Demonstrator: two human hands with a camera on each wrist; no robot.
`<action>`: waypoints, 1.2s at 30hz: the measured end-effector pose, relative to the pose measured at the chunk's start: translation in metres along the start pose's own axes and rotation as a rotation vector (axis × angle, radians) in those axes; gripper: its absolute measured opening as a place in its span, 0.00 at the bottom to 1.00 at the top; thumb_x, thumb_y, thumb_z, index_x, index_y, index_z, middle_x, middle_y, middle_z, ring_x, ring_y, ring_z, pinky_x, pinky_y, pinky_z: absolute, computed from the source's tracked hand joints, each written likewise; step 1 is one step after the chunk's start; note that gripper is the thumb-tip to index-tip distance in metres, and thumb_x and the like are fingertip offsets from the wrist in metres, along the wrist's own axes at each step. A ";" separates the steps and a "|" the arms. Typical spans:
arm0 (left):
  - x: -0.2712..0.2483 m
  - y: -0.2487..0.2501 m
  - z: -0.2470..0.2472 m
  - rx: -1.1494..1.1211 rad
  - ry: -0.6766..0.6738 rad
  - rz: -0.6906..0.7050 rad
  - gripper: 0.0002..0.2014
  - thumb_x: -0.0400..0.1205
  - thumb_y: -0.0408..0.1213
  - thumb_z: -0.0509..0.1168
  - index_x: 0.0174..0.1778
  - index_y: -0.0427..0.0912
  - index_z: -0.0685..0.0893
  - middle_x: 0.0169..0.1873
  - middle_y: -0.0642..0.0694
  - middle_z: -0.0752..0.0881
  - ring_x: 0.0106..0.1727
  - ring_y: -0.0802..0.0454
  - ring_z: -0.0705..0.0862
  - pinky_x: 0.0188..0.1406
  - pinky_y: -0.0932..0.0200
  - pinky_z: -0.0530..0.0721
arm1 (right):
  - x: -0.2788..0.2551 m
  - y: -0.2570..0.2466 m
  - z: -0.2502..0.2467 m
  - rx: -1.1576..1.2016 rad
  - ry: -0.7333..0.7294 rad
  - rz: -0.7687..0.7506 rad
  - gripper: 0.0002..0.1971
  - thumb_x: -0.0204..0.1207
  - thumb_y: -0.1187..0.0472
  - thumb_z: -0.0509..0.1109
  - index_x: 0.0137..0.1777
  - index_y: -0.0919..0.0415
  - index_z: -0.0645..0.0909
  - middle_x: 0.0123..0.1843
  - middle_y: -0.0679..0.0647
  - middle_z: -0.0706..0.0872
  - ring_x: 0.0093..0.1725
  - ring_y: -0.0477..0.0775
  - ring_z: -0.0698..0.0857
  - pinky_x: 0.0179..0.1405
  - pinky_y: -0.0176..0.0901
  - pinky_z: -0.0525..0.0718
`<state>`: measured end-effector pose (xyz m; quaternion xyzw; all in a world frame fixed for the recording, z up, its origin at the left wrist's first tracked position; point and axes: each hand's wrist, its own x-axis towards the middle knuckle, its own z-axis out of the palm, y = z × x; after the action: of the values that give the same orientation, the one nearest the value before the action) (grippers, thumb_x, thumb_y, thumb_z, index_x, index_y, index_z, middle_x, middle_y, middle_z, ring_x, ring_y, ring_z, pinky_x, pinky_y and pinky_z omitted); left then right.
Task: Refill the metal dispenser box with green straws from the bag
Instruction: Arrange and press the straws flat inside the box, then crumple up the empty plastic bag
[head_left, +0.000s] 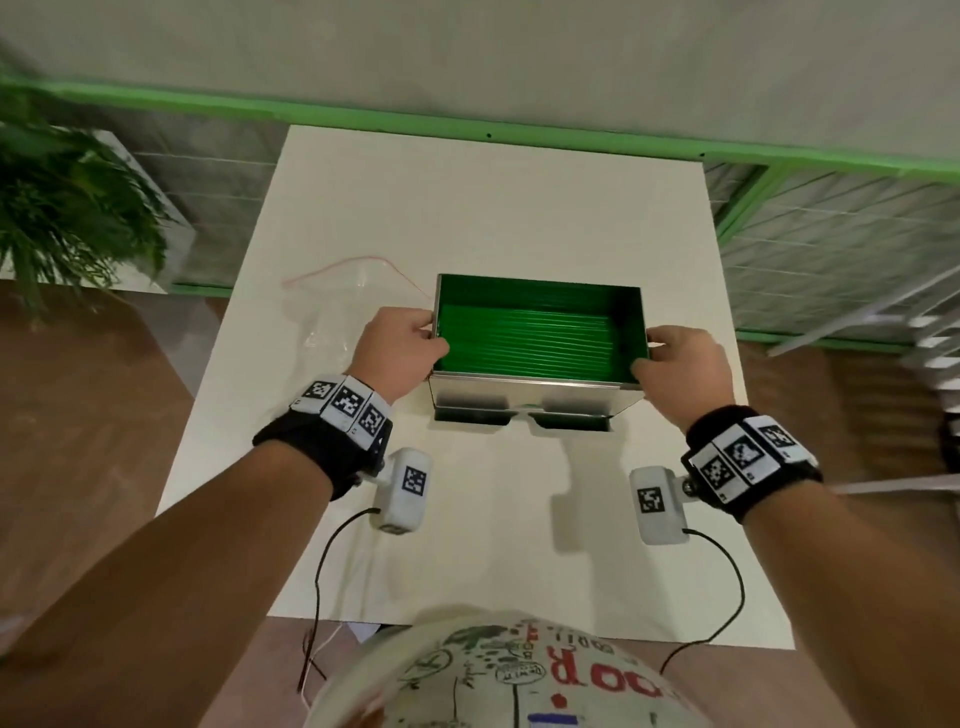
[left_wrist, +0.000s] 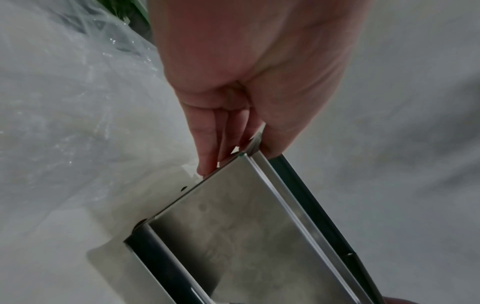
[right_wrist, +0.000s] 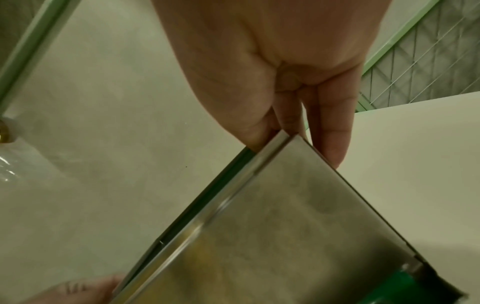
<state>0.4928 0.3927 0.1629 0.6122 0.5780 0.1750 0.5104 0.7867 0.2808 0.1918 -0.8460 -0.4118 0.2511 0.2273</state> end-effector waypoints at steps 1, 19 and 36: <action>0.001 0.000 0.001 -0.020 -0.003 -0.008 0.13 0.71 0.38 0.68 0.47 0.53 0.94 0.39 0.45 0.95 0.46 0.36 0.94 0.51 0.32 0.92 | 0.001 0.001 0.000 0.020 0.004 0.001 0.14 0.69 0.67 0.69 0.51 0.52 0.89 0.36 0.48 0.92 0.38 0.55 0.91 0.45 0.49 0.91; -0.085 -0.121 -0.014 0.799 0.032 -0.126 0.22 0.83 0.35 0.61 0.74 0.44 0.81 0.63 0.39 0.83 0.65 0.39 0.83 0.66 0.48 0.81 | -0.084 -0.034 0.018 -0.317 0.084 -1.083 0.24 0.78 0.50 0.72 0.69 0.64 0.82 0.62 0.63 0.83 0.57 0.65 0.82 0.43 0.55 0.85; -0.155 0.121 0.033 0.406 0.392 0.754 0.36 0.74 0.58 0.77 0.70 0.37 0.81 0.78 0.33 0.72 0.80 0.33 0.71 0.77 0.33 0.72 | -0.068 -0.121 -0.034 1.054 -1.032 0.112 0.25 0.87 0.69 0.55 0.37 0.60 0.92 0.36 0.54 0.92 0.36 0.48 0.92 0.41 0.39 0.90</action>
<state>0.5413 0.2647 0.3073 0.8223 0.4232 0.3440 0.1625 0.7012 0.2872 0.3056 -0.4186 -0.2471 0.7928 0.3677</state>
